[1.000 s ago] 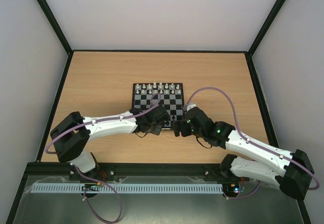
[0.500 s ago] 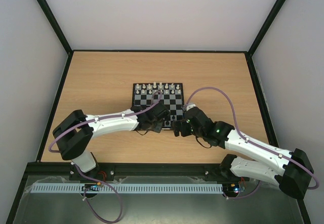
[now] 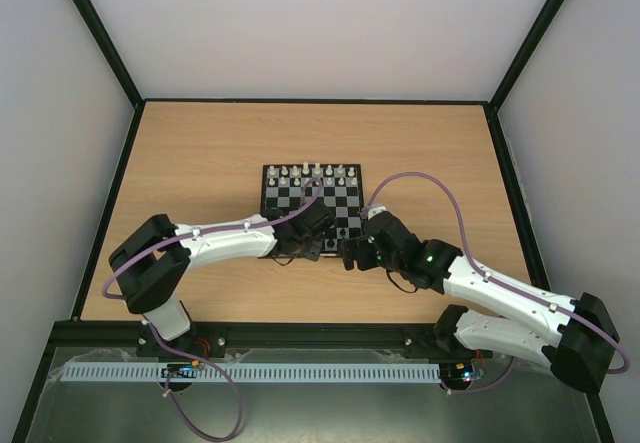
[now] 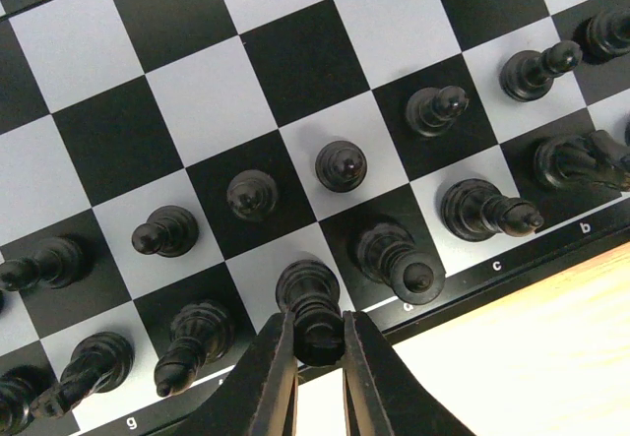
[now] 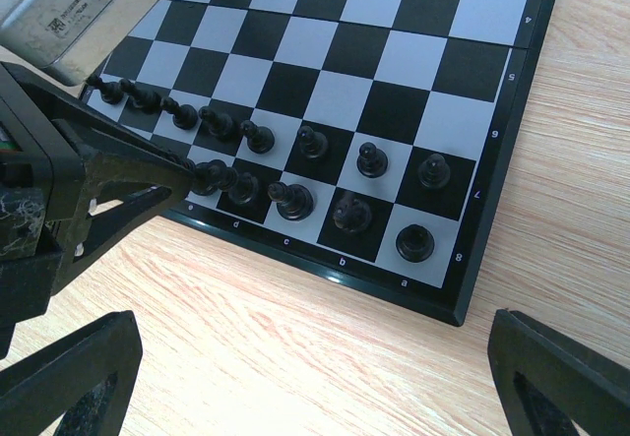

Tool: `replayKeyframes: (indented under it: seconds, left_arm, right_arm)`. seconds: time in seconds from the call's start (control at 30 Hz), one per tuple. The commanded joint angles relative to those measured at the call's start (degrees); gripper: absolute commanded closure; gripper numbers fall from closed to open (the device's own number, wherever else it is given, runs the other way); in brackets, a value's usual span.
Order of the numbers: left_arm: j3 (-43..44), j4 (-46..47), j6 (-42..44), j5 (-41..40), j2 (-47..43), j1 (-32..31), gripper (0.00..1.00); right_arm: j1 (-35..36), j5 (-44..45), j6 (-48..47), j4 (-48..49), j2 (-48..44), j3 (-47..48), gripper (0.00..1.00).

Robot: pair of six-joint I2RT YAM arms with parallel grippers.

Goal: Set up the chess pieces on the board
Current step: Place the chess piece on the chessboard.

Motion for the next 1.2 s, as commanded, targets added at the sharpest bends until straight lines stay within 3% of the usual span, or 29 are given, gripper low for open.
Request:
replayKeyframes:
  seconds: [0.0, 0.73, 1.17]
  left_arm:
    - [1.08, -0.38, 0.58, 0.5, 1.09, 0.44, 0.86]
    - [0.73, -1.38, -0.02, -0.55, 0.82, 0.7, 0.83]
    - [0.31, -1.38, -0.34, -0.77, 0.67, 0.87, 0.77]
  right_arm:
    - [-0.24, 0.98, -0.15, 0.57, 0.33, -0.56, 0.03]
    - [-0.26, 0.38, -0.28, 0.92, 0.49, -0.81, 0.03]
    - [-0.28, 0.15, -0.28, 1.01, 0.51, -0.9, 0.03]
